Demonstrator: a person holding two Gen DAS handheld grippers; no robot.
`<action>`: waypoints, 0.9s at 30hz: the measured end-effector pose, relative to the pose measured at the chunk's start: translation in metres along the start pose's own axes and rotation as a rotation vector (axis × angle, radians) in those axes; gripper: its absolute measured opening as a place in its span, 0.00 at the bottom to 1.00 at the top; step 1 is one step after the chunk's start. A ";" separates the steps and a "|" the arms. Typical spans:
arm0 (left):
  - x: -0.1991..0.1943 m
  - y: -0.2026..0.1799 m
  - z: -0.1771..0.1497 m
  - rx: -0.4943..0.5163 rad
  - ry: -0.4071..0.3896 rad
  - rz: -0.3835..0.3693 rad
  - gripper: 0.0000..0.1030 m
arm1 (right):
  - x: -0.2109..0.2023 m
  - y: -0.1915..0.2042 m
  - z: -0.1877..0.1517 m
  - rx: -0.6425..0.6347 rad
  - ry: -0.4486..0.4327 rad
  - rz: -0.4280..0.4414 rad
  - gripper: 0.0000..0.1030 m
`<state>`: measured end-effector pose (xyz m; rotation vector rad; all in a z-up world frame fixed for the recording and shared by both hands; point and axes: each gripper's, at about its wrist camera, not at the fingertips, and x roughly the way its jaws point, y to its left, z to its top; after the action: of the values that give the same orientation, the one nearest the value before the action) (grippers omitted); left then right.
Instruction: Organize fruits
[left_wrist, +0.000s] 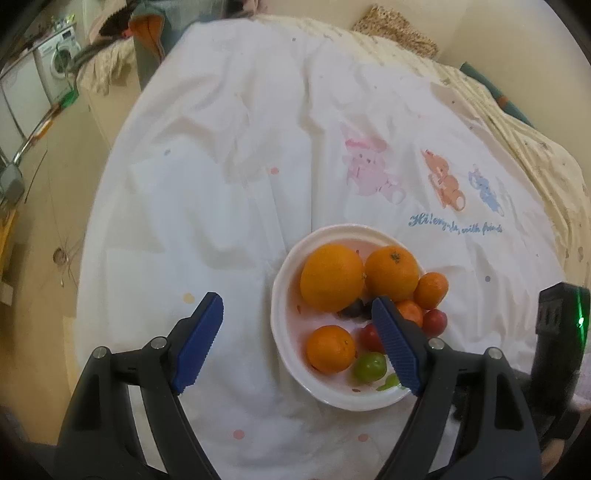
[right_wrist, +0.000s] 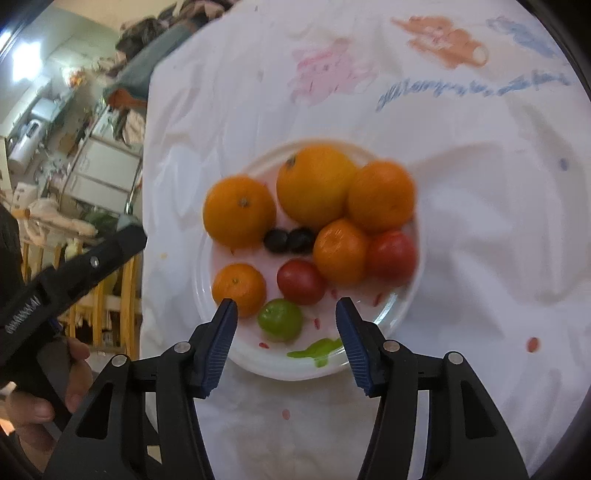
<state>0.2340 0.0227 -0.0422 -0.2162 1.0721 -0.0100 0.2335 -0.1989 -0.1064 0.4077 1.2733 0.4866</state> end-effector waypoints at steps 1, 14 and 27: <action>-0.008 0.001 -0.001 0.002 -0.018 0.008 0.78 | -0.006 -0.001 0.000 0.007 -0.013 0.003 0.57; -0.089 -0.001 -0.032 0.120 -0.211 0.084 0.93 | -0.094 0.034 -0.032 -0.085 -0.175 0.042 0.79; -0.103 0.009 -0.087 0.081 -0.166 0.054 0.99 | -0.103 0.041 -0.072 -0.123 -0.242 -0.069 0.85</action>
<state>0.1081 0.0284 0.0057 -0.1133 0.9094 0.0128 0.1364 -0.2203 -0.0197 0.3078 1.0145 0.4404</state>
